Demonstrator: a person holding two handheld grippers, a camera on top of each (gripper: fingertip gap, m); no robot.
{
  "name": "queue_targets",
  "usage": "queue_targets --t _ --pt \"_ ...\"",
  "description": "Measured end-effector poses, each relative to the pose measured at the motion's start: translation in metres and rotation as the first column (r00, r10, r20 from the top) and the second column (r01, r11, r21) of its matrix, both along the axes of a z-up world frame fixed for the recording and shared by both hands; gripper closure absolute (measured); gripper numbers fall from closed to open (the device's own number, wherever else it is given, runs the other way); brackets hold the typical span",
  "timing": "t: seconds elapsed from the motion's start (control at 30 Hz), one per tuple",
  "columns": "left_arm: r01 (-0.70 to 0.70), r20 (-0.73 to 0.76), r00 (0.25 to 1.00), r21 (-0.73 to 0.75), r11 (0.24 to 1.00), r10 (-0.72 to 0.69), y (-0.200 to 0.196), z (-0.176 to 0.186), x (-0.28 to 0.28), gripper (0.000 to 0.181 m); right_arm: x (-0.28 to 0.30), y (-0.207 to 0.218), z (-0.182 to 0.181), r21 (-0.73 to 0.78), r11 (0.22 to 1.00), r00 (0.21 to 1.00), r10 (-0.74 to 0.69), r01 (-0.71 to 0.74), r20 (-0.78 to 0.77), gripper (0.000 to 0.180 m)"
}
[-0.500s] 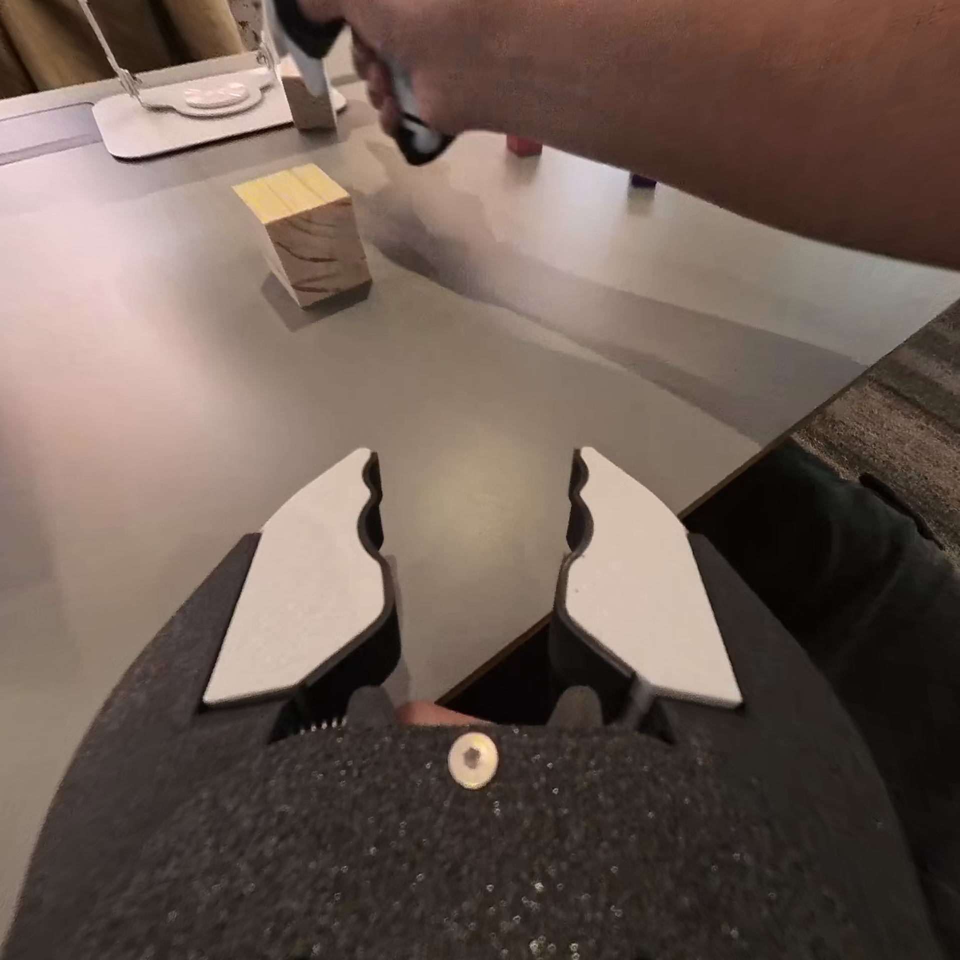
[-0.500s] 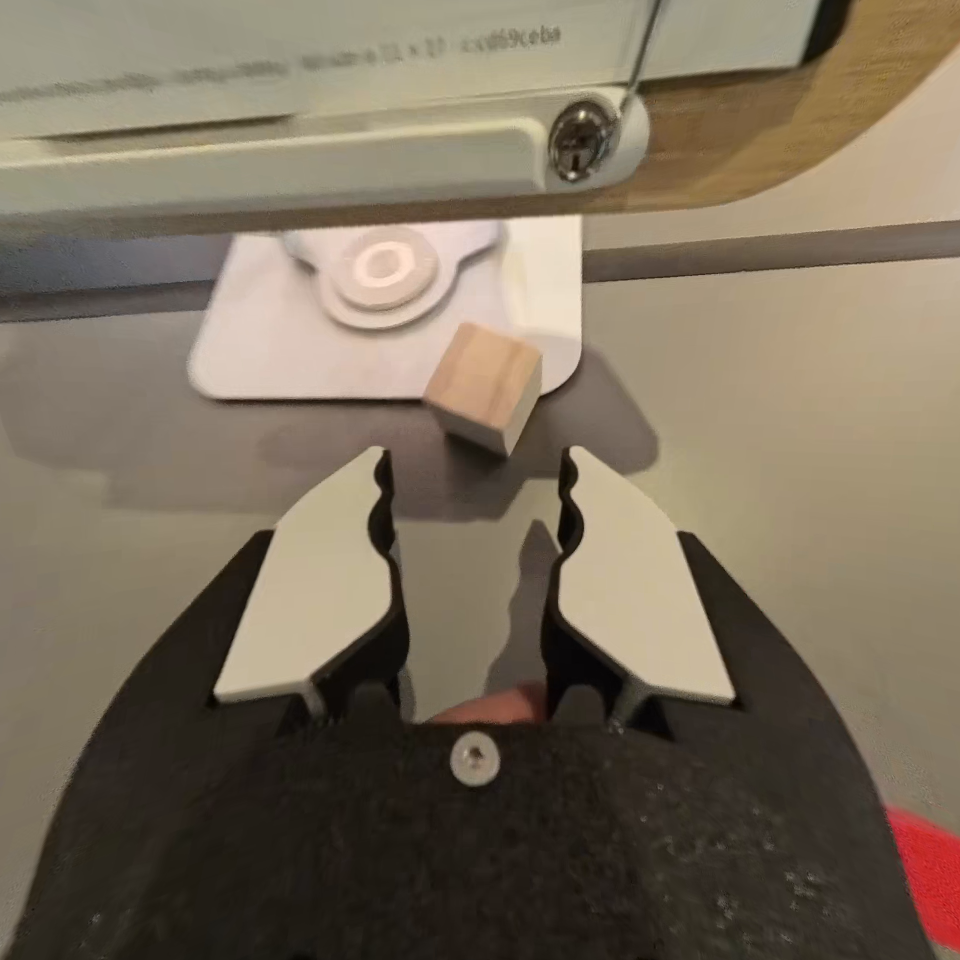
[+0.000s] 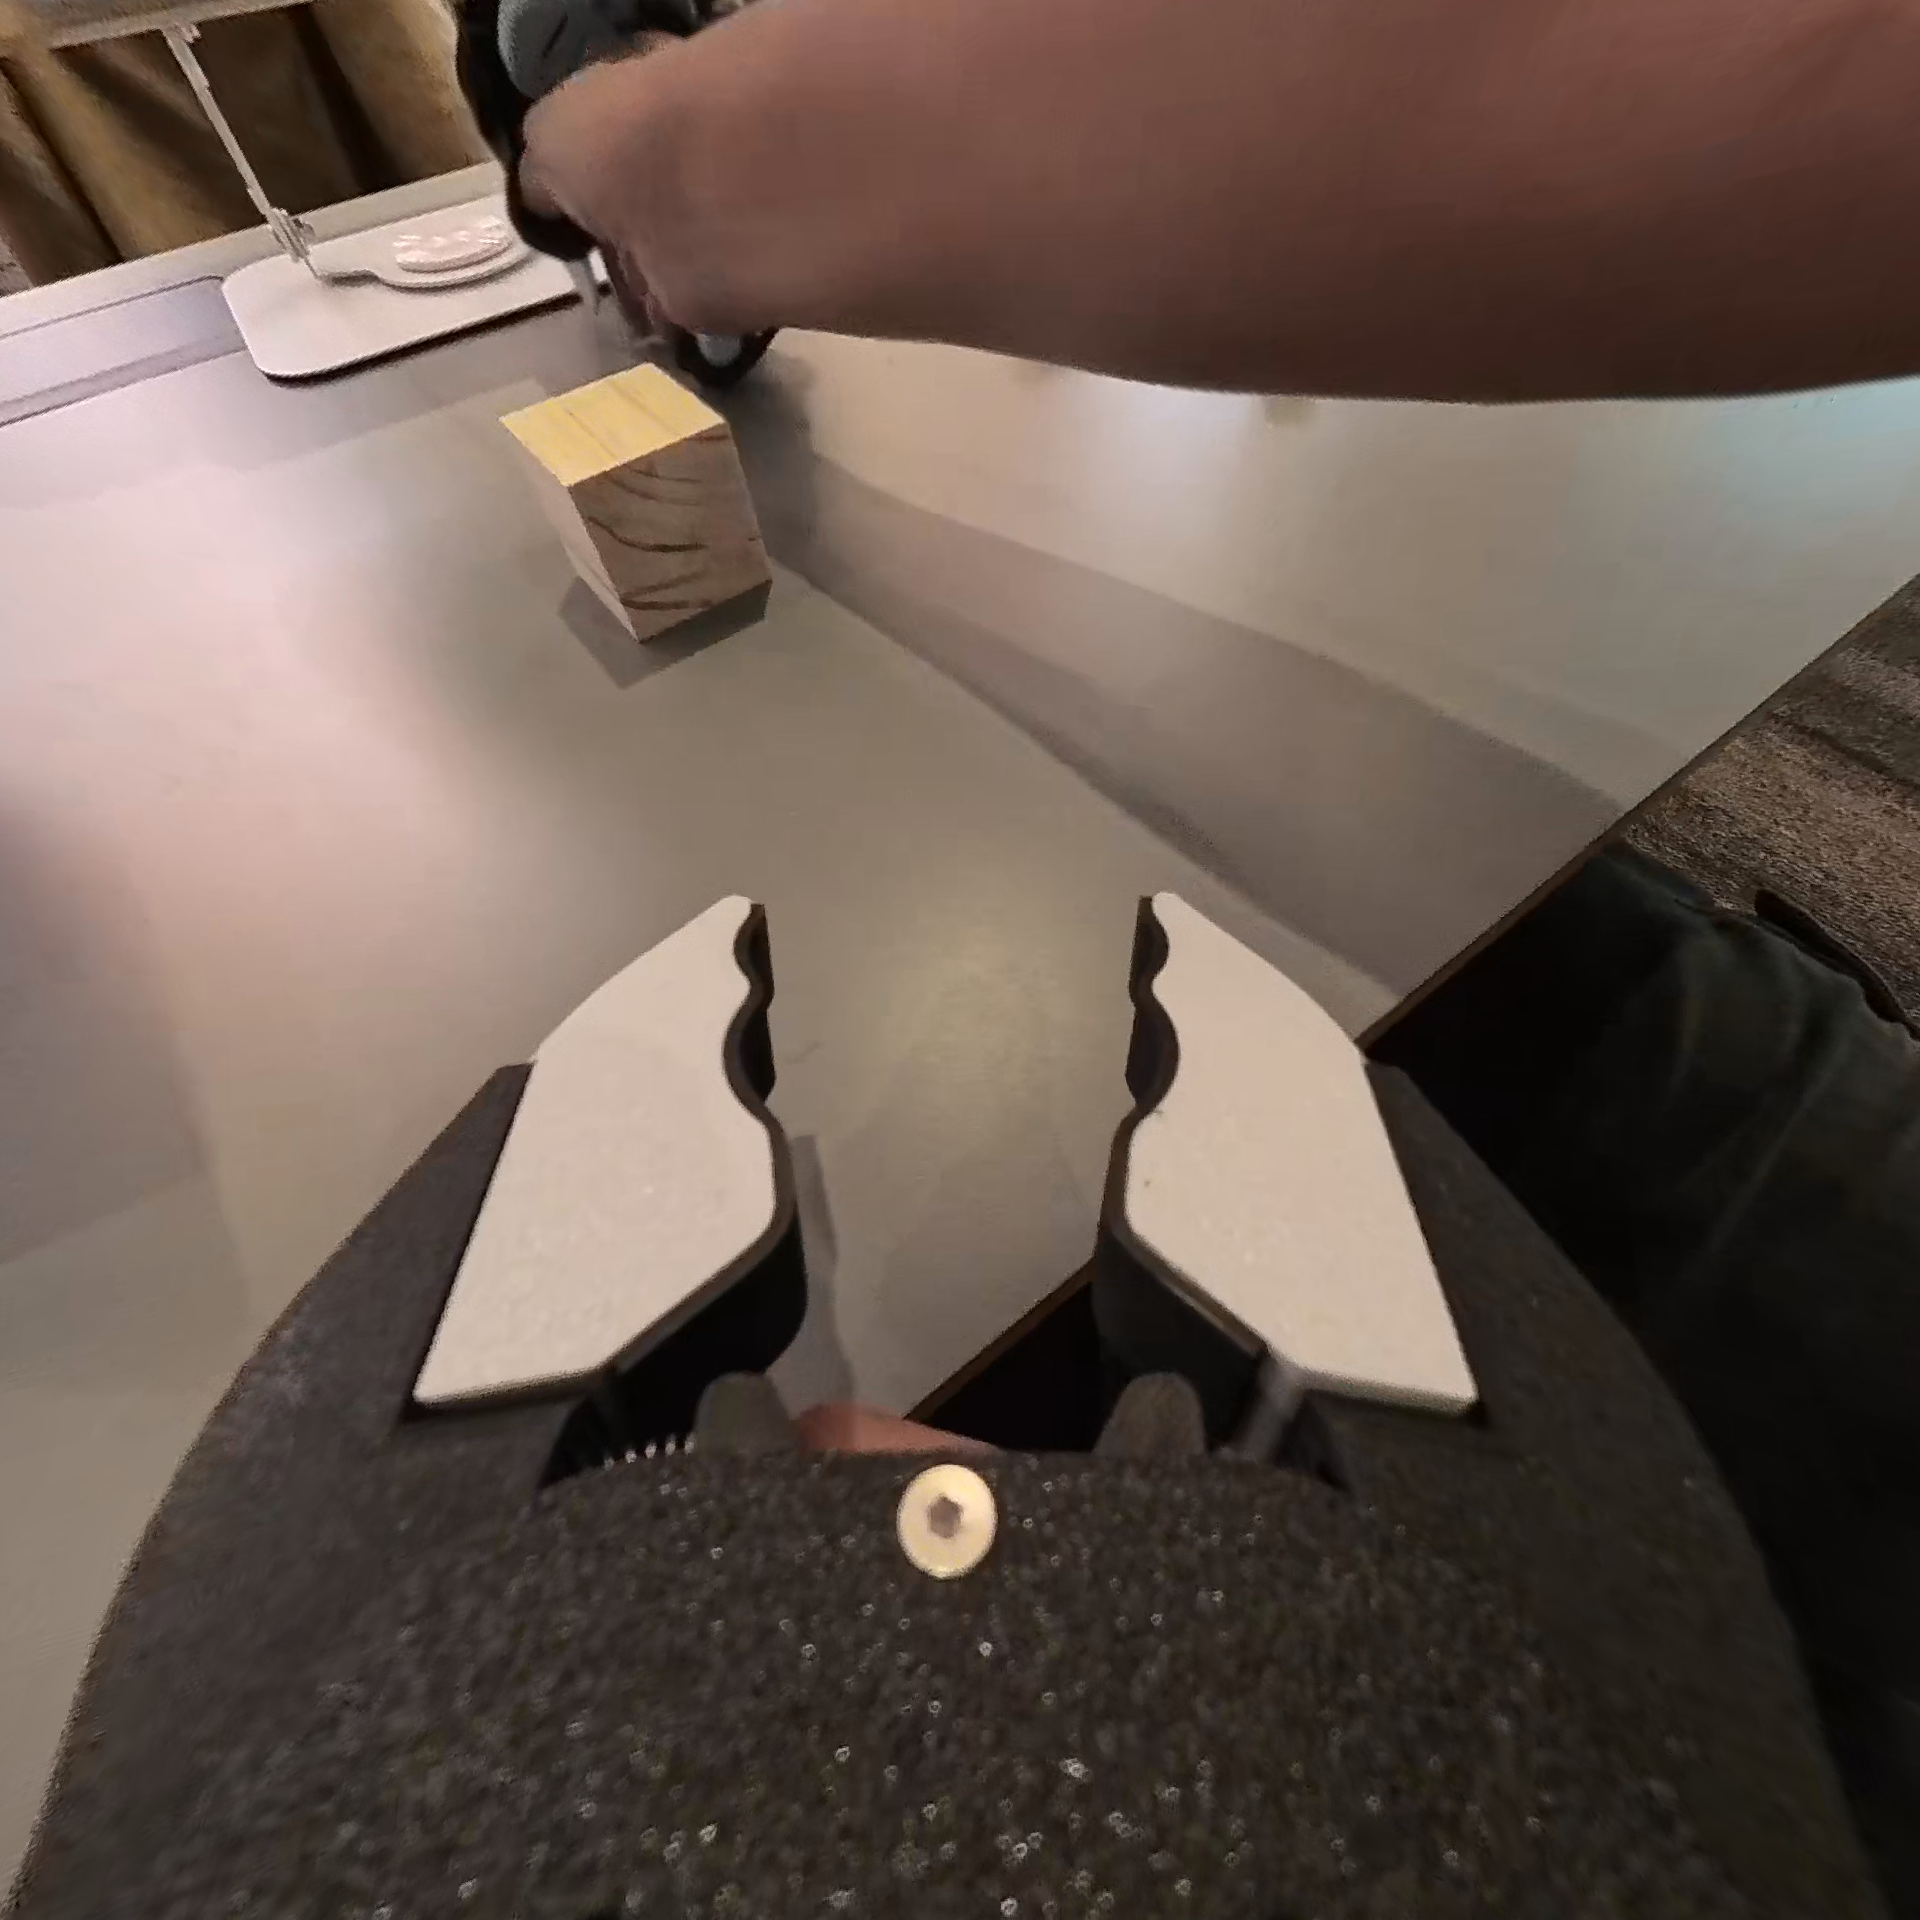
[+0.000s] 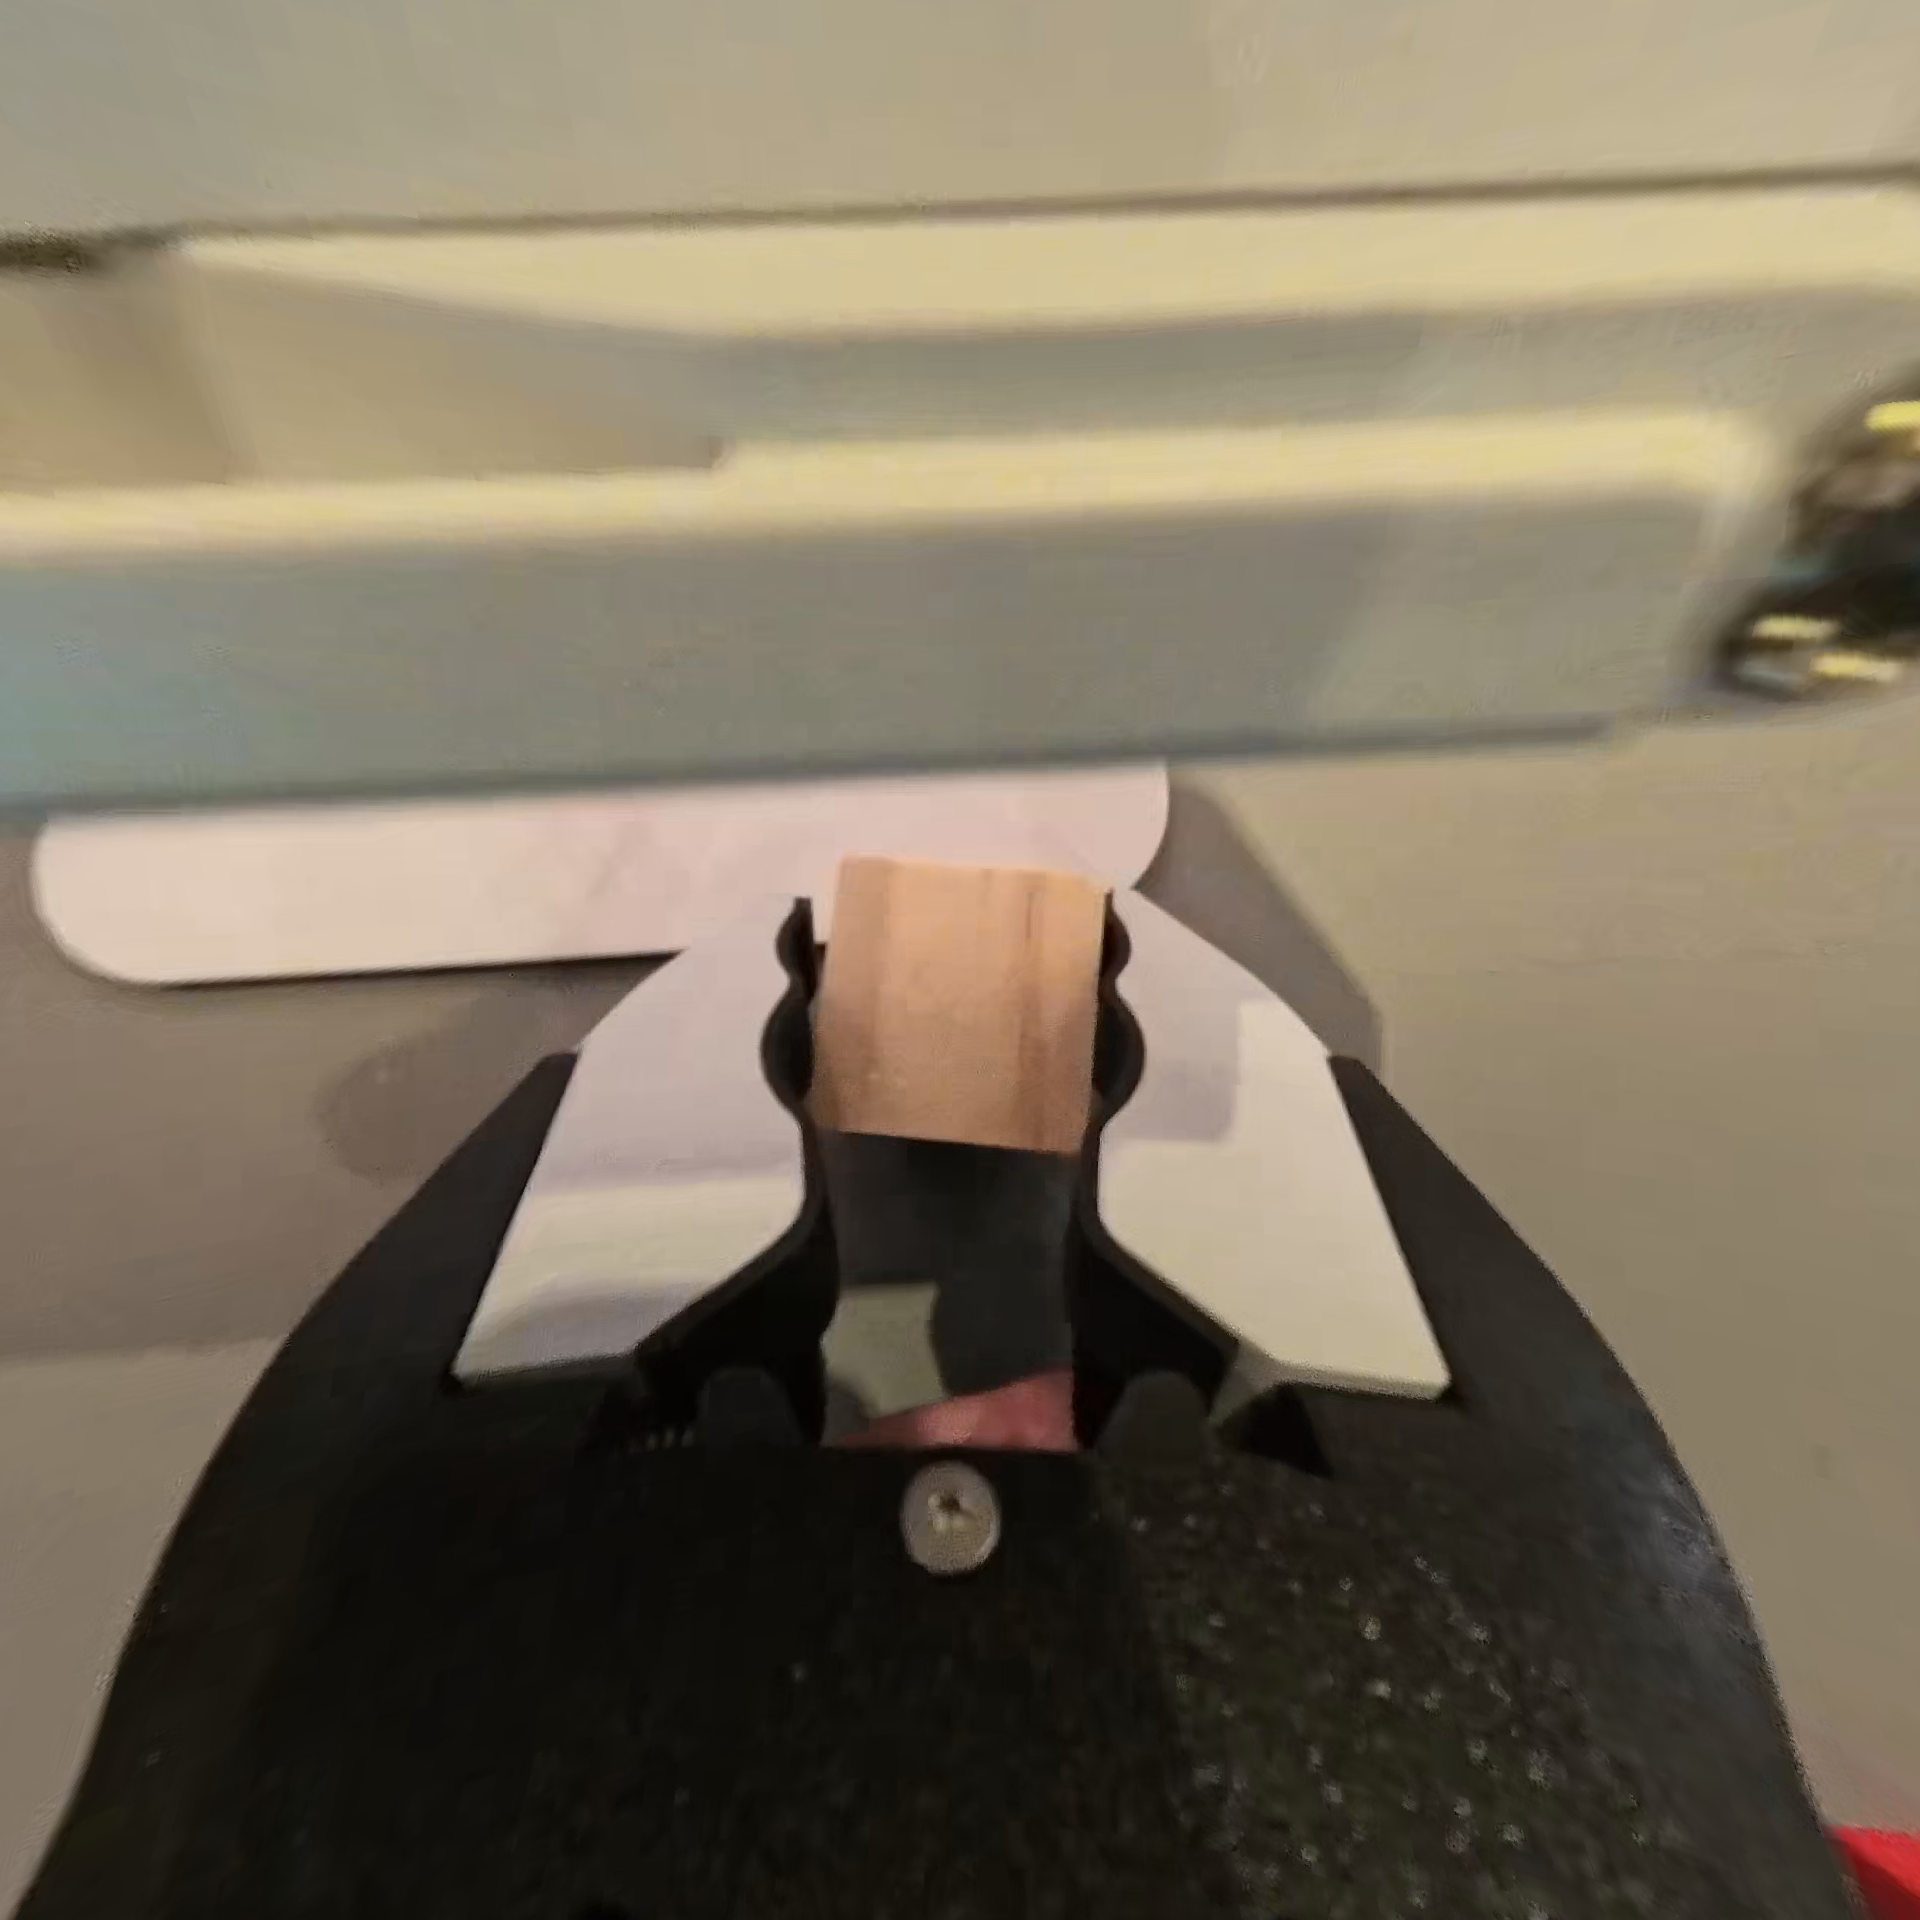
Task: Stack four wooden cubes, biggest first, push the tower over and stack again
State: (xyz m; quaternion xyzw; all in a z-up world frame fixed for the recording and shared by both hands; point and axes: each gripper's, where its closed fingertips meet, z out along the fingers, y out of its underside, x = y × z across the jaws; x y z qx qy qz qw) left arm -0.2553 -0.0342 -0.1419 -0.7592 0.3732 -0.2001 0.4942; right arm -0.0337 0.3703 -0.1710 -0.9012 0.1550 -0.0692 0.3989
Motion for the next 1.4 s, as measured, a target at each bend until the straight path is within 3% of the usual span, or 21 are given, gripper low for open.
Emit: queue_targets --t 0.03,0.13,0.23,0.3,0.4,0.5,0.6,0.83,1.1,1.3,1.4 --pt "-0.006 0.002 1.000 0.002 1.000 0.006 0.001 0.001 -0.001 0.115 -0.001 -0.004 0.008 0.024 0.999 0.999 0.036 -0.036 0.007 0.129" --pt "-0.016 0.025 1.000 -0.011 1.000 0.016 0.002 0.004 -0.003 0.116 -0.016 -0.023 0.046 0.137 0.960 0.970 0.239 -0.244 0.051 0.128" --pt "-0.023 0.046 0.999 -0.017 1.000 0.024 0.003 0.007 -0.005 0.116 -0.047 -0.064 0.093 0.207 0.820 0.846 0.512 -0.533 0.151 0.129" --pt "-0.036 0.046 0.998 -0.010 0.999 0.036 0.005 0.007 -0.007 0.117 -0.080 -0.103 0.121 0.220 0.621 0.659 0.715 -0.752 0.234 0.129" --pt "-0.053 0.055 0.997 -0.005 0.999 0.054 0.010 0.011 -0.008 0.117 -0.119 -0.168 0.140 0.133 0.320 0.346 0.886 -0.938 0.309 0.129" --pt "-0.075 0.064 0.995 -0.004 0.997 0.075 0.016 0.011 -0.008 0.118 -0.143 -0.213 0.128 -0.026 0.129 0.118 0.961 -0.991 0.252 0.128" --pt "-0.085 0.059 0.995 -0.016 0.996 0.086 0.020 0.007 -0.006 0.119 -0.163 -0.231 0.111 -0.063 0.016 0.004 0.983 -0.998 0.186 0.129" --pt "-0.063 0.025 0.998 -0.017 0.998 0.064 0.019 -0.002 0.002 0.120 -0.177 -0.223 0.068 -0.040 -0.096 -0.094 0.994 -0.995 -0.050 0.129" --pt "-0.045 -0.007 0.999 0.005 0.999 0.045 0.019 -0.006 0.003 0.120 -0.177 -0.215 0.042 -0.103 -0.148 -0.141 0.987 -0.984 -0.072 0.128" --pt "-0.038 0.003 0.999 -0.021 0.999 0.038 0.019 -0.008 0.003 0.120 -0.181 -0.212 0.048 -0.049 -0.124 -0.121 0.991 -0.991 -0.053 0.126" --pt "-0.032 0.006 0.999 -0.026 0.999 0.032 0.018 -0.007 0.004 0.120 -0.177 -0.209 0.074 0.032 -0.083 -0.082 0.997 -0.996 0.007 0.120"
